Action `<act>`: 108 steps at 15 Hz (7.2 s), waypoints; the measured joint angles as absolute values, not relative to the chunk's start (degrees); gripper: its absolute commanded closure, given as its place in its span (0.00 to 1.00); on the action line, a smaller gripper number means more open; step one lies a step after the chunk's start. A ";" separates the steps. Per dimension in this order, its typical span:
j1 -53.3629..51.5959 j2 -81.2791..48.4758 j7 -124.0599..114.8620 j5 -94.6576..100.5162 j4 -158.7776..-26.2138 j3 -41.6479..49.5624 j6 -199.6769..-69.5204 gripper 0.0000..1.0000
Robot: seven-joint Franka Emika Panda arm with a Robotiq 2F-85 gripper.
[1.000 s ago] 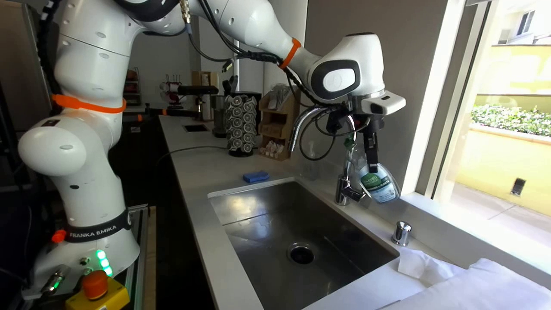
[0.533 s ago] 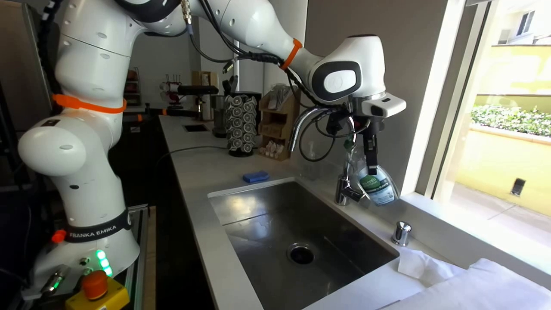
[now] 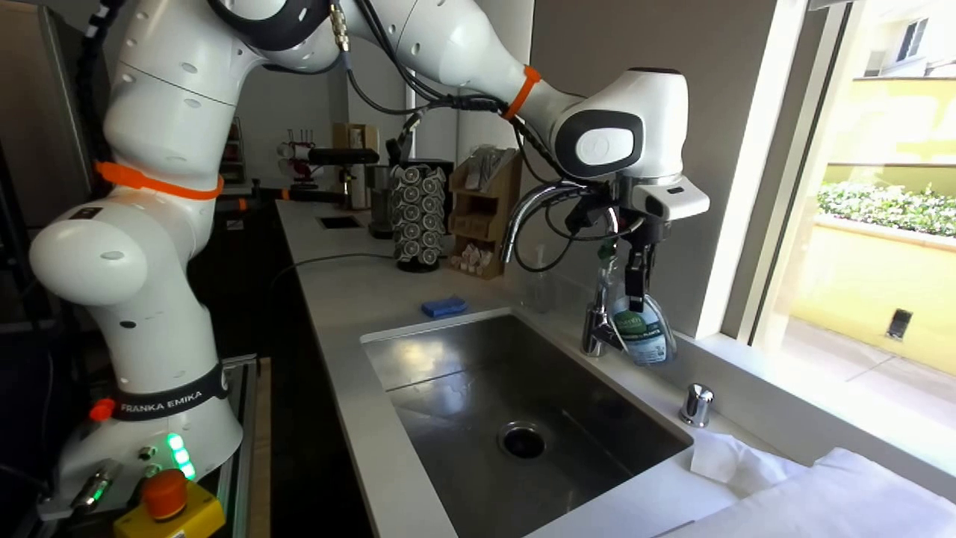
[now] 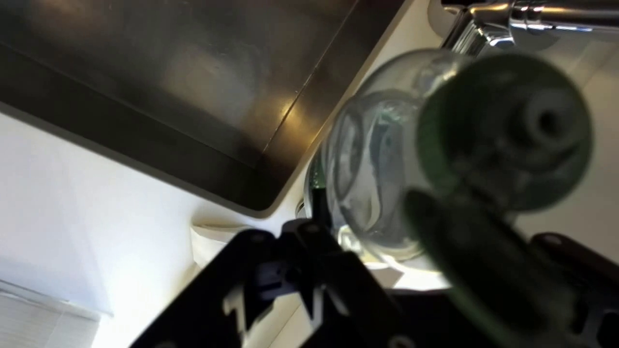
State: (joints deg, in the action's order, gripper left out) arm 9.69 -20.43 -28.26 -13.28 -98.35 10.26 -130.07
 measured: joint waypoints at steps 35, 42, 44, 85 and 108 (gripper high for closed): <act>17.07 -39.78 -48.65 -28.24 -74.73 7.45 -117.59 0.73; 18.04 -42.02 -51.57 -29.99 -72.99 6.26 -117.41 0.73; 18.23 -42.72 -52.53 -30.32 -72.15 5.98 -116.93 0.73; 19.52 -45.91 -59.51 -30.17 -65.02 4.77 -115.42 0.00; 15.62 -30.41 -43.67 -12.48 -79.01 8.51 -120.29 0.00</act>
